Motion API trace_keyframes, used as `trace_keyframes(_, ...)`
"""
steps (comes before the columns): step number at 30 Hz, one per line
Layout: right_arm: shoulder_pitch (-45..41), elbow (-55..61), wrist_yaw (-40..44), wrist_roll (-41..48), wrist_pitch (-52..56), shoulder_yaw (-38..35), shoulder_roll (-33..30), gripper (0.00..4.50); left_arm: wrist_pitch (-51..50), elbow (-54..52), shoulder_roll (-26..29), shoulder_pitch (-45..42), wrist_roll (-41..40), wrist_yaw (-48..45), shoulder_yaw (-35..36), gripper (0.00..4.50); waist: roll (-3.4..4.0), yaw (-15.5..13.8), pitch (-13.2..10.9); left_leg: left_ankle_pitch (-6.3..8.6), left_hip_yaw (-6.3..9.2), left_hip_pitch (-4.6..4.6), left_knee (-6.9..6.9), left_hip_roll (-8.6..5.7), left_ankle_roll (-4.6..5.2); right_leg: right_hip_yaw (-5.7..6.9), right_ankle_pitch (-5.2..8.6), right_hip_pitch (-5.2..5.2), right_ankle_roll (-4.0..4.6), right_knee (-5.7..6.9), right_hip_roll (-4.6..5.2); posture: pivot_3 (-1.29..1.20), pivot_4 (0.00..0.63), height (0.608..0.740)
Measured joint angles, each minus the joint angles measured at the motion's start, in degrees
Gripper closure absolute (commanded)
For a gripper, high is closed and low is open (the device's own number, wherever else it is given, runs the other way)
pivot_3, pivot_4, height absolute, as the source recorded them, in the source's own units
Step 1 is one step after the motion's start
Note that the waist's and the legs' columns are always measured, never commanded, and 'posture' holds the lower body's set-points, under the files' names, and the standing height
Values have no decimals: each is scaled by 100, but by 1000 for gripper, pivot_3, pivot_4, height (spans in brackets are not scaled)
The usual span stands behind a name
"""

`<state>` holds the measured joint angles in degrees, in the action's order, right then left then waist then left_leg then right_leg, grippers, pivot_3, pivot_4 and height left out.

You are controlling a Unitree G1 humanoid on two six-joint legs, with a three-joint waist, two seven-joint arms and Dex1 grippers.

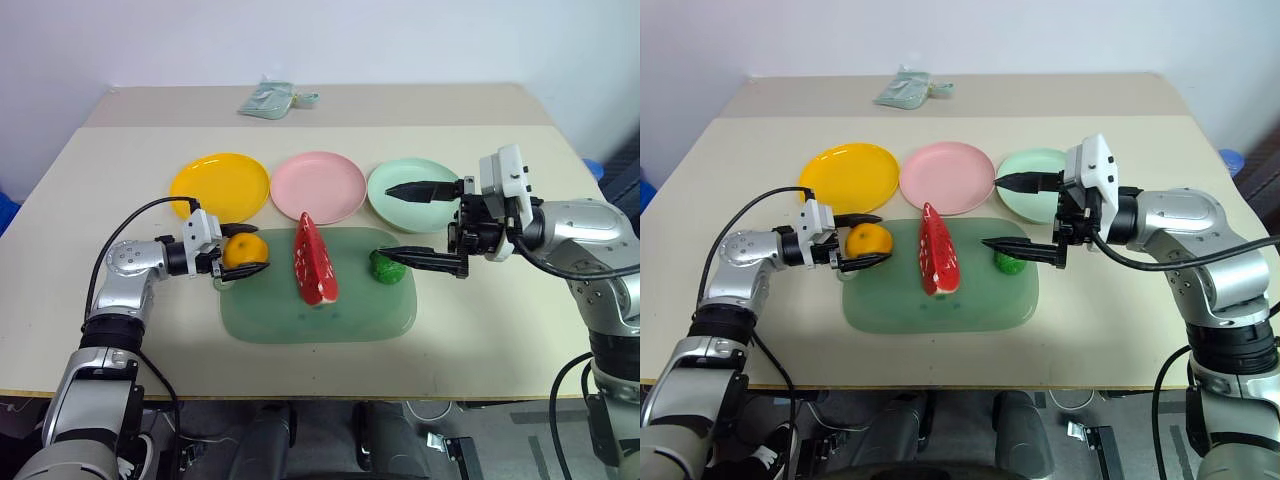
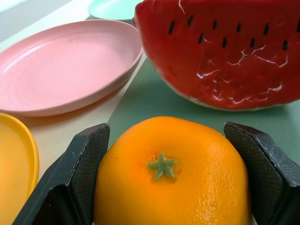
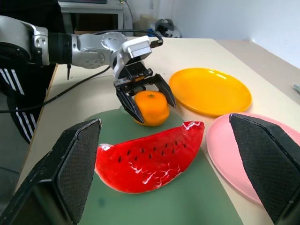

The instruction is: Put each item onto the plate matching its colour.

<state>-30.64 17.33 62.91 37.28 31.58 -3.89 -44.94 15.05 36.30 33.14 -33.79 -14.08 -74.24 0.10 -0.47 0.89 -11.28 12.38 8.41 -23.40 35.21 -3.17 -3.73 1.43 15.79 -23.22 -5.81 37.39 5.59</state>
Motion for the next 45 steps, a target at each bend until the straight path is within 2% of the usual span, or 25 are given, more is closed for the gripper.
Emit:
trace_keyframes(6, -103, -187, -20, -82, -119, 83, 146, 0, -570, -274, -170, -121, -548, 307, 459, 1066, -1, -7, 0, 0, 1, -1, 4, 0, 0, 0, -1, 0, -2, 2, 0, 0, 150, 740)
trace_keyframes(11, -454, -421, -194, -157, -343, 86, 488, 0, -385, 51, -320, -981, -689, 1344, 1078, 1066, -4, -6, 0, -1, 0, 0, 9, -1, -1, -1, -7, 2, -6, 5, -1, 0, 150, 740)
trace_keyframes(16, -965, -1066, -1101, -811, -931, 101, 1211, 0, 181, 1278, -514, -1623, -85, 2899, 1138, 1066, -5, 15, 2, -2, -8, 4, 7, -4, -1, -11, -19, -3, -9, 10, -2, 0, 150, 740)
trace_keyframes(24, -825, -1248, -1186, -1134, -1136, 226, 1260, 0, 272, 2485, -655, -2143, 111, 4009, 1302, 1066, -8, -2, 1, -2, -10, -4, 8, -6, -1, -14, -22, -9, -14, 8, -2, 0, 150, 740)
trace_keyframes(27, -760, -1248, -1145, -1133, -1136, 247, 1258, 0, 268, 2697, -685, -2167, 225, 4139, 1268, 1066, -8, 29, 1, -2, -14, -3, 10, -6, -1, -16, -25, -10, -13, 11, -2, 0, 150, 740)
trace_keyframes(29, -738, -1248, -1115, -1133, -1151, 247, 1255, 0, 250, 2776, -688, -2167, 291, 4210, 1233, 135, -8, 47, 1, -2, -15, -1, 10, -5, -1, -17, -25, -11, -13, 13, -3, 0, 150, 740)
trace_keyframes(30, -722, -1248, -1098, -1133, -1168, 245, 1249, 0, 248, 2789, -688, -2167, 329, 4249, 1228, 18, -8, 48, 1, -2, -15, -1, 10, -5, -1, -17, -25, -11, -13, 14, -4, 0, 150, 740)
trace_keyframes(39, -648, -1248, -1040, -1153, -1314, 245, 1243, 0, 404, 2747, -664, -2166, 310, 4138, 1278, 18, -8, 27, 1, -2, -18, -1, 12, -5, -1, -22, -26, -11, -13, 14, -4, 0, 150, 740)
trace_keyframes(42, -648, -1250, -1027, -1158, -1325, 244, 1242, 0, 350, 2362, -663, -2162, -31, 3519, 1418, 18, -9, 27, 1, -2, -19, -2, 12, -5, -1, -23, -26, -11, -13, 14, -3, 0, 150, 740)
trace_keyframes(45, -651, -1276, -1018, -1171, -1328, 245, 1238, 0, -75, 1456, -643, -1995, -561, 2520, 1479, 18, -8, 32, 1, -2, -21, -2, 12, -5, -1, -27, -26, -11, -13, 14, -3, 0, 150, 740)
